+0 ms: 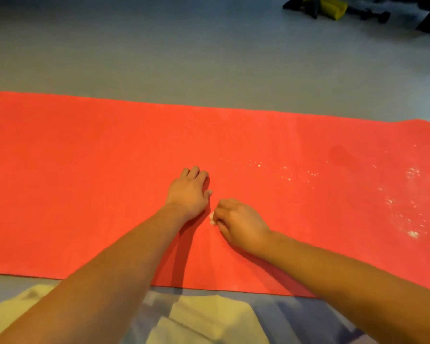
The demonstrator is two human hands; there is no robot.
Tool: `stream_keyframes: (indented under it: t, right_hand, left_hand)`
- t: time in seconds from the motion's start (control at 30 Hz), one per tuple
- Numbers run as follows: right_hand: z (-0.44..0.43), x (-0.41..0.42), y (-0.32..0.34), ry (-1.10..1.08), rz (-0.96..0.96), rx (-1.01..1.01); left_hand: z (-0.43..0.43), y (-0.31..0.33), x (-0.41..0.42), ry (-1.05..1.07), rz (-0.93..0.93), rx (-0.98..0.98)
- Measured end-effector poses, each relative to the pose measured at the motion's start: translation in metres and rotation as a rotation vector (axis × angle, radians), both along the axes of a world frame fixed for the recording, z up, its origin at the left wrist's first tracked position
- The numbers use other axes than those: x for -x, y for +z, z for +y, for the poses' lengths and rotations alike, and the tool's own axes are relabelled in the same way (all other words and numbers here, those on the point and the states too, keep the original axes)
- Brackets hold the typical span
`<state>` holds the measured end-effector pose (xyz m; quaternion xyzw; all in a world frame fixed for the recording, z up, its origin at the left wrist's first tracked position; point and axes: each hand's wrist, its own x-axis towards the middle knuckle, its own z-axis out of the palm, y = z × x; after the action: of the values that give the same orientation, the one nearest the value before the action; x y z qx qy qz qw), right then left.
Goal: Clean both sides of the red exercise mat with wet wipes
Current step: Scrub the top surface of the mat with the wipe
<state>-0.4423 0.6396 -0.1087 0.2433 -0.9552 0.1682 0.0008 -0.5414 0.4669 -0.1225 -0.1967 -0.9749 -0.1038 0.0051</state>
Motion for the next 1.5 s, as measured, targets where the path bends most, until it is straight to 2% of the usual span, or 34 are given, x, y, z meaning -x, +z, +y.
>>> stream_keyframes:
  t: [0.1, 0.2, 0.4, 0.53, 0.73, 0.8, 1.03, 1.13, 1.3, 1.4, 1.5]
  right_hand:
    - [0.004, 0.059, -0.001, -0.224, 0.022, 0.0]
    - [0.004, 0.109, 0.002, -0.341, 0.046, -0.031]
    - [0.008, 0.168, 0.007, -0.443, 0.052, -0.069]
    - [0.007, 0.148, 0.011, -0.382, 0.033, -0.073]
    - [0.023, 0.09, 0.007, -0.09, 0.076, -0.064]
    - [0.024, 0.109, 0.006, -0.106, 0.082, -0.07]
    - [0.025, 0.207, 0.009, -0.364, 0.073, -0.104]
    - [0.023, 0.192, 0.008, -0.335, 0.09, -0.085]
    - [0.036, 0.16, 0.001, -0.144, 0.12, -0.045]
    - [0.036, 0.186, 0.001, -0.175, 0.145, -0.049]
    - [0.036, 0.235, -0.001, -0.3, 0.155, -0.051]
  left_hand:
    - [0.001, -0.015, 0.001, 0.022, 0.108, -0.045]
    - [0.002, -0.025, -0.008, 0.065, 0.197, -0.086]
    - [0.003, -0.024, -0.007, 0.086, 0.169, -0.128]
    - [0.004, -0.024, 0.0, 0.054, 0.142, -0.122]
    - [0.009, -0.025, 0.014, 0.061, 0.119, -0.116]
    - [0.01, -0.024, 0.017, 0.064, 0.121, -0.122]
    - [0.011, -0.023, 0.022, 0.064, 0.14, -0.109]
    - [0.014, -0.021, 0.032, 0.073, 0.125, -0.105]
    - [0.022, -0.021, 0.054, 0.074, 0.117, -0.114]
    - [0.027, -0.021, 0.065, 0.074, 0.129, -0.11]
    - [0.028, -0.021, 0.069, 0.077, 0.125, -0.106]
